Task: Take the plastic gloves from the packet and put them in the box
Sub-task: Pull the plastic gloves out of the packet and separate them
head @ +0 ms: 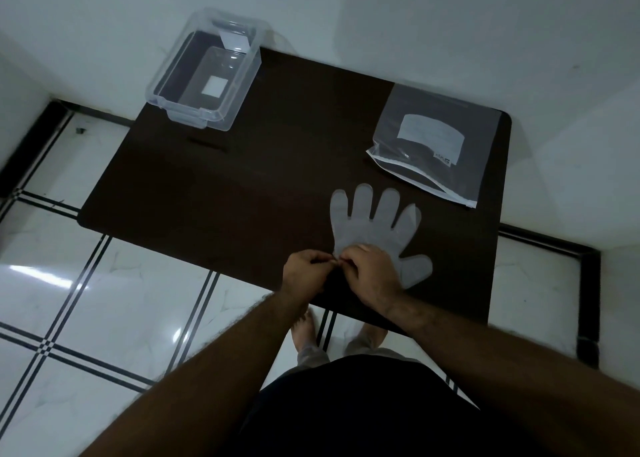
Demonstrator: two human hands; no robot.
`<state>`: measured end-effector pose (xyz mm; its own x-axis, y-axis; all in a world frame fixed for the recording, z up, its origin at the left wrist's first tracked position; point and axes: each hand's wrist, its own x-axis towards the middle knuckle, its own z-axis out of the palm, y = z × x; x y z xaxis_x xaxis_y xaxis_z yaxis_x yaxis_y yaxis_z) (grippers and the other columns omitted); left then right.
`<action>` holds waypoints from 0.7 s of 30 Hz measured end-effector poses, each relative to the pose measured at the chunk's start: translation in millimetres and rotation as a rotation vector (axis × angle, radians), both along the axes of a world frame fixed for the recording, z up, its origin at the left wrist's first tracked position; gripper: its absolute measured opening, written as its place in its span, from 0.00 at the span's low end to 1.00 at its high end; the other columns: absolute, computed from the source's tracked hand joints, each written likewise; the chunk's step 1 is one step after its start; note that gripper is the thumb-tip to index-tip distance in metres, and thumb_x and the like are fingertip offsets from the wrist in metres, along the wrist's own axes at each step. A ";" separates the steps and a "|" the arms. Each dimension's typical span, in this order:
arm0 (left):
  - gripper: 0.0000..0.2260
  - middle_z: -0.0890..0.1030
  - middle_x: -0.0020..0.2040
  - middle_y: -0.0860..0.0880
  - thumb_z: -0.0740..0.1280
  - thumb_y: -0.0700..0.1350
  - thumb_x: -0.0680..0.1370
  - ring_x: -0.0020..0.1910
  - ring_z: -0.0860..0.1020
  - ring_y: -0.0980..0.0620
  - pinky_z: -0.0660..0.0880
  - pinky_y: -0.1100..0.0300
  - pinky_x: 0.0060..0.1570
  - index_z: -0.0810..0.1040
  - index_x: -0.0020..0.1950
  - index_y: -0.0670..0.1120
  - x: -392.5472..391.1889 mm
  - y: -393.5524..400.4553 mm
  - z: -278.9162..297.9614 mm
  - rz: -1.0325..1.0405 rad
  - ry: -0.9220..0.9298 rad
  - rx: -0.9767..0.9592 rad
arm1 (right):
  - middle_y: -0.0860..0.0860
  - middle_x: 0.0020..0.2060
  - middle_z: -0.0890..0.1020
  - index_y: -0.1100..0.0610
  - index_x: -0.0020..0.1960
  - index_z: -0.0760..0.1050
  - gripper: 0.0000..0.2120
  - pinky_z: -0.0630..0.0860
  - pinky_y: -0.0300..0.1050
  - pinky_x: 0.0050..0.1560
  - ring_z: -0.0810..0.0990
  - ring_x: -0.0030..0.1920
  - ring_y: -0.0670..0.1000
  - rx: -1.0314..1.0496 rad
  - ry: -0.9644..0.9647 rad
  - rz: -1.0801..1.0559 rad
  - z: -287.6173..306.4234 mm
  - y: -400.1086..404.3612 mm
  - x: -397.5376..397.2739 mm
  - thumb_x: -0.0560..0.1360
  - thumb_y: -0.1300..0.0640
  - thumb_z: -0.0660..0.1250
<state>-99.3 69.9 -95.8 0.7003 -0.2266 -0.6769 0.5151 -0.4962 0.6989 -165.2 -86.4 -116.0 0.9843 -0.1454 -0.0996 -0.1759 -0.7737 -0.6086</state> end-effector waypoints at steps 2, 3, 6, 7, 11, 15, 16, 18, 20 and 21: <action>0.04 0.87 0.51 0.47 0.75 0.44 0.80 0.45 0.85 0.50 0.80 0.60 0.38 0.88 0.54 0.49 1.6 -2.2 3.8 0.049 0.081 -0.038 | 0.51 0.45 0.84 0.54 0.51 0.82 0.05 0.77 0.46 0.50 0.79 0.46 0.50 0.024 -0.005 -0.013 1.1 -0.8 -2.3 0.81 0.54 0.69; 0.04 0.87 0.51 0.46 0.74 0.43 0.81 0.44 0.84 0.49 0.80 0.59 0.38 0.88 0.54 0.48 2.8 -2.3 5.0 0.070 0.117 -0.055 | 0.51 0.45 0.84 0.54 0.51 0.82 0.05 0.77 0.46 0.50 0.79 0.46 0.49 0.033 -0.009 -0.014 2.0 -1.1 -3.1 0.81 0.54 0.69; 0.04 0.87 0.48 0.44 0.73 0.41 0.81 0.39 0.81 0.50 0.78 0.59 0.34 0.87 0.54 0.43 7.2 -2.3 7.7 0.108 0.182 -0.091 | 0.51 0.46 0.84 0.55 0.52 0.82 0.04 0.75 0.44 0.51 0.79 0.47 0.49 0.053 -0.013 -0.020 3.8 -1.8 -4.0 0.81 0.55 0.69; 0.04 0.87 0.47 0.44 0.73 0.40 0.81 0.39 0.81 0.50 0.79 0.59 0.34 0.87 0.54 0.43 8.4 -2.5 8.1 0.113 0.197 -0.099 | 0.51 0.46 0.84 0.55 0.52 0.82 0.04 0.75 0.44 0.51 0.79 0.48 0.49 0.061 -0.016 -0.026 4.1 -2.2 -4.0 0.81 0.55 0.69; 0.05 0.87 0.48 0.44 0.73 0.40 0.81 0.43 0.84 0.50 0.81 0.60 0.38 0.86 0.55 0.40 11.2 -5.8 8.1 0.119 0.251 -0.138 | 0.50 0.46 0.84 0.55 0.53 0.82 0.04 0.75 0.43 0.52 0.79 0.48 0.49 0.084 -0.014 -0.050 6.5 -4.3 -4.4 0.81 0.56 0.69; 0.06 0.88 0.51 0.40 0.73 0.38 0.80 0.48 0.86 0.47 0.84 0.55 0.50 0.85 0.56 0.38 9.1 -9.8 9.3 0.141 0.239 -0.177 | 0.51 0.49 0.84 0.56 0.56 0.82 0.05 0.73 0.41 0.54 0.79 0.50 0.47 0.098 -0.008 -0.085 7.6 -4.4 -6.2 0.81 0.57 0.71; 0.06 0.87 0.51 0.39 0.73 0.37 0.79 0.47 0.86 0.47 0.84 0.54 0.50 0.84 0.56 0.38 8.0 -10.7 9.9 0.152 0.225 -0.184 | 0.51 0.49 0.84 0.55 0.56 0.82 0.05 0.74 0.40 0.54 0.79 0.50 0.46 0.104 -0.003 -0.093 7.8 -4.6 -6.6 0.81 0.57 0.71; 0.06 0.87 0.51 0.40 0.74 0.36 0.79 0.46 0.86 0.48 0.85 0.53 0.50 0.85 0.55 0.38 6.1 -12.0 9.8 0.165 0.194 -0.180 | 0.50 0.47 0.84 0.55 0.54 0.83 0.04 0.73 0.35 0.51 0.78 0.48 0.45 0.119 0.003 -0.109 10.1 -4.8 -7.0 0.81 0.57 0.70; 0.05 0.87 0.51 0.40 0.74 0.35 0.79 0.46 0.86 0.48 0.86 0.53 0.50 0.85 0.54 0.39 4.9 -13.2 9.4 0.175 0.178 -0.173 | 0.50 0.47 0.84 0.56 0.54 0.83 0.04 0.70 0.30 0.49 0.79 0.47 0.45 0.137 0.012 -0.132 13.0 -5.2 -6.9 0.81 0.58 0.70; 0.05 0.87 0.51 0.40 0.73 0.34 0.79 0.46 0.86 0.48 0.86 0.53 0.50 0.85 0.54 0.39 4.8 -13.3 9.3 0.179 0.174 -0.170 | 0.50 0.47 0.84 0.56 0.55 0.83 0.04 0.70 0.30 0.49 0.79 0.48 0.45 0.148 0.015 -0.146 13.6 -5.4 -7.2 0.82 0.58 0.70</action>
<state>-94.5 56.6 -86.5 0.6161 -0.2304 -0.7532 0.7032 -0.2699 0.6578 -172.4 -91.8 -102.4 0.9520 -0.2695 -0.1454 -0.2900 -0.6418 -0.7099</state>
